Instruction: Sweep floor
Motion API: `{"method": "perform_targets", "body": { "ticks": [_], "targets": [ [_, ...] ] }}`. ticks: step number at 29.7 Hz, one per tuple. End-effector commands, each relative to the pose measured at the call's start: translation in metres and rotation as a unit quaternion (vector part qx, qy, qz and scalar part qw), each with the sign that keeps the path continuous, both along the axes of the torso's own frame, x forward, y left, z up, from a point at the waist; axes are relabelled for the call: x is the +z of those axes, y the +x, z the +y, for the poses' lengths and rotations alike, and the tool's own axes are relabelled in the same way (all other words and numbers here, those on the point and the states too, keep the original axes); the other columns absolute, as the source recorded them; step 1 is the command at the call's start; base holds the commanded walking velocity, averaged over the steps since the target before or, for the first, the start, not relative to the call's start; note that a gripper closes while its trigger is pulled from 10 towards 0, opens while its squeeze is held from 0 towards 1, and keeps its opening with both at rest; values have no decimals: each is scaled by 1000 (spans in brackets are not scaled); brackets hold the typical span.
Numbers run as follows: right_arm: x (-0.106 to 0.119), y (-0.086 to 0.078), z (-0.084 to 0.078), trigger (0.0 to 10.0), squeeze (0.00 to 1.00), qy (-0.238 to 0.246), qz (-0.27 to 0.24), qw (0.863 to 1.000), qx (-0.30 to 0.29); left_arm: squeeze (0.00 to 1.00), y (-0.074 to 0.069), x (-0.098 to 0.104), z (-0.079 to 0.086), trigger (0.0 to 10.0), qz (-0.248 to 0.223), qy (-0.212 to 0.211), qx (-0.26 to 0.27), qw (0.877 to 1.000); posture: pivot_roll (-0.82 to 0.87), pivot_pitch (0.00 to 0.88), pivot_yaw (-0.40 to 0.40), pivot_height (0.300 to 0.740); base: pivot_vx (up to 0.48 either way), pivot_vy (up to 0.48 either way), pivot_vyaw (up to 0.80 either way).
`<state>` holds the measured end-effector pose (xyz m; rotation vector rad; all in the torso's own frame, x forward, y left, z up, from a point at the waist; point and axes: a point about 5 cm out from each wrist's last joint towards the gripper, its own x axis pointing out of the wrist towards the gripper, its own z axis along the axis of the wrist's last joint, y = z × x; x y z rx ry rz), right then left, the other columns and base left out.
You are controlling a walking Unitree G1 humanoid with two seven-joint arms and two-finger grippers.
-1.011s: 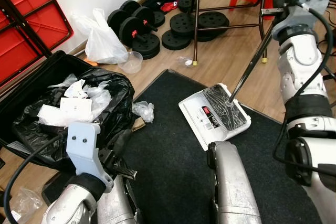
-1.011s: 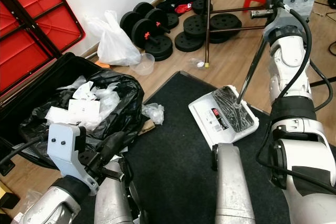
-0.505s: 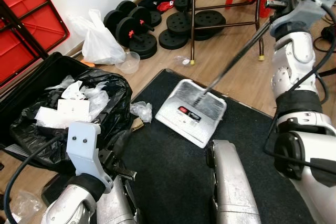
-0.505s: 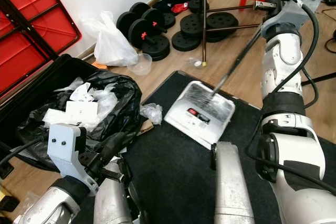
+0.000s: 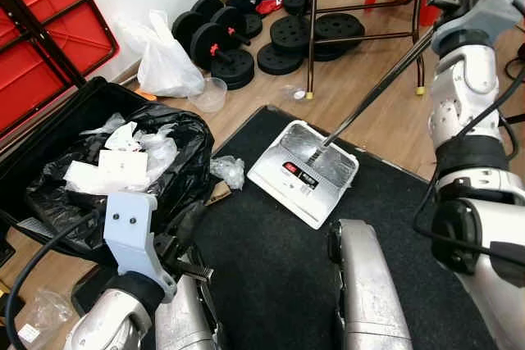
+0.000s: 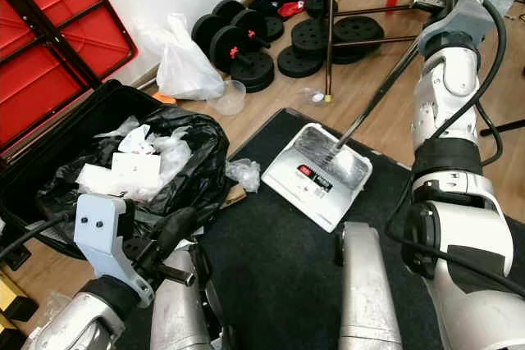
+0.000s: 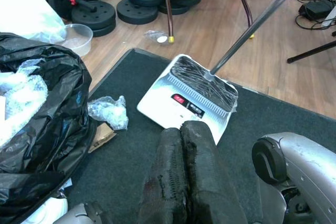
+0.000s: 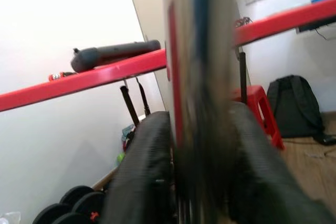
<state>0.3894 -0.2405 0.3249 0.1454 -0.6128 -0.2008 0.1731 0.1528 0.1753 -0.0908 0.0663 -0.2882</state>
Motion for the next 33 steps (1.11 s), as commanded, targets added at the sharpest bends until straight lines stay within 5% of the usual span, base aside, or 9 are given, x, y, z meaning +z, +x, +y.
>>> {"method": "perform_targets", "body": {
  "ticks": [1, 10, 11, 12, 15, 16, 24, 33],
  "targets": [
    [2, 2, 2, 10000, 1000, -15, 13, 1000, -10, 0, -2, -2, -1, 10000, 9, 3, -14, 1000, 20, 144, 60, 420, 0, 0, 0],
    [4, 5, 4, 10000, 1000, -48, 35, 998, -13, 0, -1, -2, -1, 10000, 8, 2, -14, 1000, 14, 138, 60, 420, 0, 0, 0],
    [3, 6, 5, 10000, 886, -54, 43, 998, -8, 0, -1, -3, -1, 10000, 8, 1, -14, 1000, 11, 137, 60, 420, 0, 0, 0],
    [0, 7, 6, 10000, 302, -59, 52, 997, -3, 0, -1, -3, -1, 10000, 8, 1, -15, 1000, 11, 136, 59, 420, 0, 0, 0],
    [-5, 9, 7, 10000, 302, -71, 70, 995, 3, 0, -1, -3, -1, 10000, 8, 1, -15, 1000, 10, 135, 58, 420, 0, 0, 0],
    [-8, 10, 8, 10000, 0, -73, 76, 994, 9, 0, -1, -3, -1, 10000, 8, 1, -15, 1000, 10, 136, 57, 420, 0, 0, 0],
    [-30, 12, 21, 10000, 0, -117, 118, 984, 64, 0, 0, -3, -2, 10000, 6, -1, -13, 1000, 6, 133, 46, 420, 0, 0, 0],
    [-80, 2, 49, 10000, 0, -186, 190, 946, 187, 0, 4, -4, -2, 10000, 0, -1, -6, 1000, -10, 121, 35, 420, 0, 0, 0]
  ]
}}
